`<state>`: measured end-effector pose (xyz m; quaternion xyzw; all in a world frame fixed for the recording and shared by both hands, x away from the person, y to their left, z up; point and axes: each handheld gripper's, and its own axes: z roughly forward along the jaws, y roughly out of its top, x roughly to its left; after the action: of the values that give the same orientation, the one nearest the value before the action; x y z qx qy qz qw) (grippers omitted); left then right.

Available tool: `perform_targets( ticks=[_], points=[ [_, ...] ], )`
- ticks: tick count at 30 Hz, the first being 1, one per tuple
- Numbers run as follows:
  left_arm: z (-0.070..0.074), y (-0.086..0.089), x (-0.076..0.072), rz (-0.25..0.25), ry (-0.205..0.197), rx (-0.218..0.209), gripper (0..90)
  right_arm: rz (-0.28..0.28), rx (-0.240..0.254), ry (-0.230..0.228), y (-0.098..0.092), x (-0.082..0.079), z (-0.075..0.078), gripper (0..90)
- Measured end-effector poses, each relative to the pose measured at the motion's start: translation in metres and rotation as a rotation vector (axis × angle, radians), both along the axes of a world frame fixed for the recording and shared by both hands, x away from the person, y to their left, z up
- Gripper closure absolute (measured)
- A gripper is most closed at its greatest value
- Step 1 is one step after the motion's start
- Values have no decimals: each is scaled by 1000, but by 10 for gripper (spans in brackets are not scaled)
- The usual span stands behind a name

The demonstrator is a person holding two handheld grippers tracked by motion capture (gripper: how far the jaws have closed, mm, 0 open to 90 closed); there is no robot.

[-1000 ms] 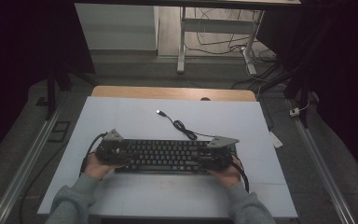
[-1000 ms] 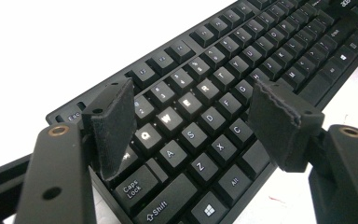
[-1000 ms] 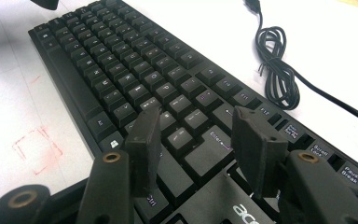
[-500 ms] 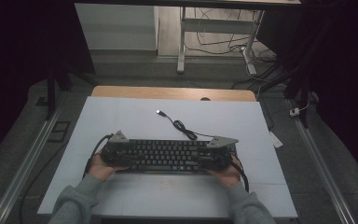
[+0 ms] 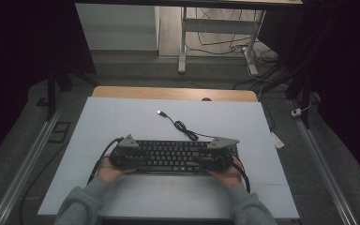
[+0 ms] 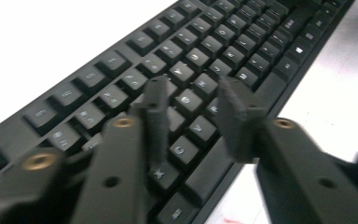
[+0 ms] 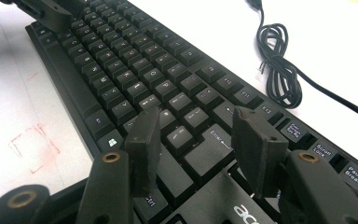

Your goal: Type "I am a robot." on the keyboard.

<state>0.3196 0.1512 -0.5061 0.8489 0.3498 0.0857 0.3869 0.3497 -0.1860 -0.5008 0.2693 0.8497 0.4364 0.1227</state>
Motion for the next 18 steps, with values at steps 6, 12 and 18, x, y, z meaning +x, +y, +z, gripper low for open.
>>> perform_targets(
  ticks=[6, 12, 18],
  points=[
    [-5, -10, 3, -31, 17, 14, 890, -1, -4, 1, 0, 0, 0, 530],
    [-9, -20, 5, -45, 23, 33, 891, 0, -3, 0, 1, 0, 0, 529],
    [-11, -28, 6, -55, 24, 52, 890, -2, -5, -1, 0, 0, 0, 528]
  ],
)
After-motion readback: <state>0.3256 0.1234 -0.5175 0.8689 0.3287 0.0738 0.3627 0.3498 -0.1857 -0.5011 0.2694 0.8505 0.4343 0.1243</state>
